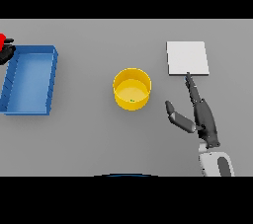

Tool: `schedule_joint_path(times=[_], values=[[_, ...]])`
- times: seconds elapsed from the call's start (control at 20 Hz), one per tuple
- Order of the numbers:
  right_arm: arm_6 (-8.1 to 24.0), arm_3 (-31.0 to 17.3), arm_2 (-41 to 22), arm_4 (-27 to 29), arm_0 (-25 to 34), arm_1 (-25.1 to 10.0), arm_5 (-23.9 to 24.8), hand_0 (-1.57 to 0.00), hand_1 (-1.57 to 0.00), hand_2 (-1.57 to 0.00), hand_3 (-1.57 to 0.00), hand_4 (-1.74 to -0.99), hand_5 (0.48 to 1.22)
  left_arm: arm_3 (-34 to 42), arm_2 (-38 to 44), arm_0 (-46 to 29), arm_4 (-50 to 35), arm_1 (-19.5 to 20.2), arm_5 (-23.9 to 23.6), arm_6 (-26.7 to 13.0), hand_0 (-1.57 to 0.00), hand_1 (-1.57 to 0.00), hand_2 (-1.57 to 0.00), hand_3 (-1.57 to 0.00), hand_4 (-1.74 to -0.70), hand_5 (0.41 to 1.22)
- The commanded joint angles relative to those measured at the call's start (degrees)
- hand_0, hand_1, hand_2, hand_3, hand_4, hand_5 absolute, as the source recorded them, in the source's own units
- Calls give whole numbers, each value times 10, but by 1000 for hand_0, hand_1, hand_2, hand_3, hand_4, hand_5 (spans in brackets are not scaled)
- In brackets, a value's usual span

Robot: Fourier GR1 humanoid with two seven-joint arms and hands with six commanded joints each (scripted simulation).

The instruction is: Pick up the red beaker and tilt it to pour out 1 green nut into yellow bowl. Pick up the yellow bowl and place it on the metallic measuring scale.

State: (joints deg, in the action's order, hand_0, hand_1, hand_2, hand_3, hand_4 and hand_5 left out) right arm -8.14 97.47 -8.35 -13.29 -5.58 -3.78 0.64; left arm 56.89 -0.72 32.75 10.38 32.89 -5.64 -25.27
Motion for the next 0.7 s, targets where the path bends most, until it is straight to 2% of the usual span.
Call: schedule_joint_path(times=[0.0,0.1,0.15,0.2,0.25,0.3,0.4,0.5,0.65], values=[[-5,-4,0,2,-3,-1,-4,1,1,1,1,-1167,675,9,-2,-7,2,-4,-7,-13,-1571,-1571,-1571,-1571,-1741,1050],[1,1,-5,2,4,5,-3,1,1,1,1,-1157,671,31,-1,-22,-2,-7,-14,-33,-1571,-1571,-1571,-1571,-1741,925],[-1,0,-3,4,4,5,-4,1,1,1,1,-1155,669,45,0,-25,-5,-3,-7,-54,-1571,-1571,-1571,-1571,-1655,868],[-5,6,-5,4,-2,7,-3,1,1,1,1,-1155,670,57,0,-34,-10,-2,0,-58,-1571,-1571,-1526,-1525,-1521,818],[-3,13,-6,5,-7,4,-6,1,1,1,1,-1153,670,73,-5,-43,-21,4,29,-40,-1469,-1344,-1276,-1318,-1369,774],[-1,13,-5,5,-12,3,-6,1,1,1,1,-1151,670,85,-2,-48,-37,10,53,-36,-1175,-1075,-1021,-1055,-1232,737],[0,10,-5,4,-7,5,-3,1,1,1,1,-1150,671,107,7,-63,-79,11,94,-33,-751,-687,-653,-675,-1050,683],[5,2,-3,4,-2,7,-2,1,1,1,1,-1155,670,107,-9,-61,-69,26,124,-49,-481,-440,-418,-431,-915,651],[0,7,-5,-4,-3,3,2,1,1,1,1,-1156,665,90,-27,-57,-47,34,138,-57,-246,-225,-213,-220,-828,627]])
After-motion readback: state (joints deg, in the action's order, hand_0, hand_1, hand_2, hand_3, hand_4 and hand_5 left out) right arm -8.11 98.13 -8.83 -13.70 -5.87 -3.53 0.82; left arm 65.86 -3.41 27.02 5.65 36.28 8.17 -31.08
